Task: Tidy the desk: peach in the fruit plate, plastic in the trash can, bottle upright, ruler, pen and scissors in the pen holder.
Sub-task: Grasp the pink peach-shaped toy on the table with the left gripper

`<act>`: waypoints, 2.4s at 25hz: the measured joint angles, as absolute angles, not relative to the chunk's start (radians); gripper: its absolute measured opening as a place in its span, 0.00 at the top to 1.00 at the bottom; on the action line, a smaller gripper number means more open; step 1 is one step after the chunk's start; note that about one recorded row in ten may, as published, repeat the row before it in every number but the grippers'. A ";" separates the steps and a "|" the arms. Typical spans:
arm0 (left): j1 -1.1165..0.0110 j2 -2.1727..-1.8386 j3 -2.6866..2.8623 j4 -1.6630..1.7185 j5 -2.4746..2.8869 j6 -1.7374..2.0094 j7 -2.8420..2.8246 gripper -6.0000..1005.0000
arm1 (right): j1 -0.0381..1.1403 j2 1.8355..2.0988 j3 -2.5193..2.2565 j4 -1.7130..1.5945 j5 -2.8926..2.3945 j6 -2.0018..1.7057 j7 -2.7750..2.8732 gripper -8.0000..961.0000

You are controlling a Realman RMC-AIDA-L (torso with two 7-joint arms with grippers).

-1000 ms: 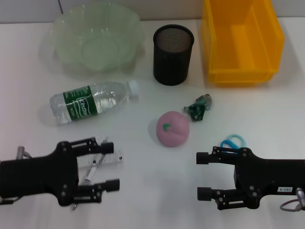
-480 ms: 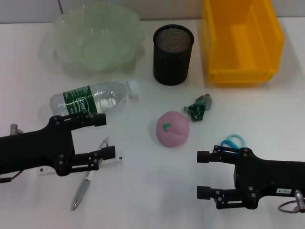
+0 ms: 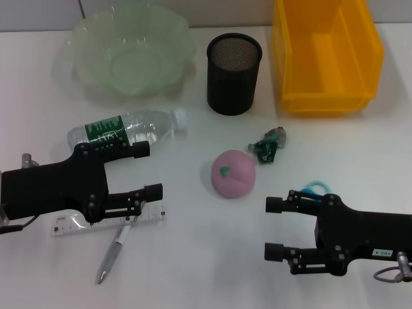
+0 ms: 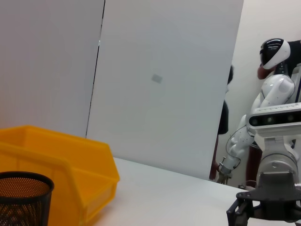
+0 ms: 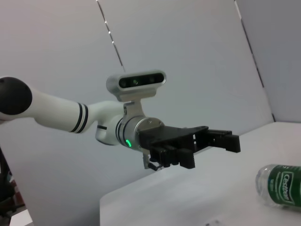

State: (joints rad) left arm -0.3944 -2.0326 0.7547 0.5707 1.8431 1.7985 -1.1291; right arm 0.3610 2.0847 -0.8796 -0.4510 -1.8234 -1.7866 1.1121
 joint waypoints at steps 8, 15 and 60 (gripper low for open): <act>-0.404 -2.034 0.755 0.571 1.840 1.771 -1.130 0.22 | 0.357 2.084 -0.828 -0.451 -1.816 -1.785 1.111 0.15; -0.406 -2.037 0.755 0.571 1.842 1.764 -1.131 0.22 | 0.358 2.088 -0.757 -0.448 -1.816 -1.721 1.104 0.15; -0.733 -2.077 1.149 0.601 2.022 1.322 -1.519 0.24 | 0.258 2.082 -0.650 -0.440 -1.795 -1.753 1.002 0.15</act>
State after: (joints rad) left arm -0.7328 -2.0774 1.1493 0.6009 2.0216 1.3220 -1.5186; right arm 0.2577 2.0816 -0.6503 -0.4402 -1.7950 -1.7534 1.0024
